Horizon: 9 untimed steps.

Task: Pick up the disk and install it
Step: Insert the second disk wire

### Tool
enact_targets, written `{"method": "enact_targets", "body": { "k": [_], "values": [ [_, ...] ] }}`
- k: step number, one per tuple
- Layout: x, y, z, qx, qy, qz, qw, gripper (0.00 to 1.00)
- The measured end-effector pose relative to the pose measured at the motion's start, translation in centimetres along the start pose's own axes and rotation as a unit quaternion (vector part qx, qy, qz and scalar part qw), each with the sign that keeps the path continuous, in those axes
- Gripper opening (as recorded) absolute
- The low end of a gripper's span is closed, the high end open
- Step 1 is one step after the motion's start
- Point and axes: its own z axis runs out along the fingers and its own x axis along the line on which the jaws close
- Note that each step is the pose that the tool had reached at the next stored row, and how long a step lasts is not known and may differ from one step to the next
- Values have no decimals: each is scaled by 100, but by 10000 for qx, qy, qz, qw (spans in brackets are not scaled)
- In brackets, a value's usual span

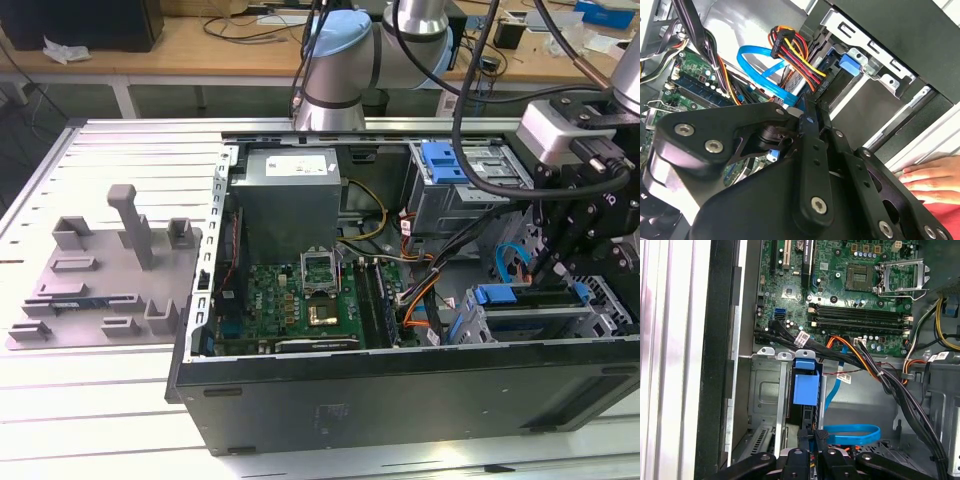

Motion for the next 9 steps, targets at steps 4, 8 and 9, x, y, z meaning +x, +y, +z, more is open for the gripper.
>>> {"method": "enact_targets", "body": {
  "k": [4,8,9],
  "values": [
    [0,0,7,0,-1,0,10000,16],
    [-1,0,20,0,-1,0,10000,16],
    [-1,0,23,0,-1,0,10000,16]
  ]
}}
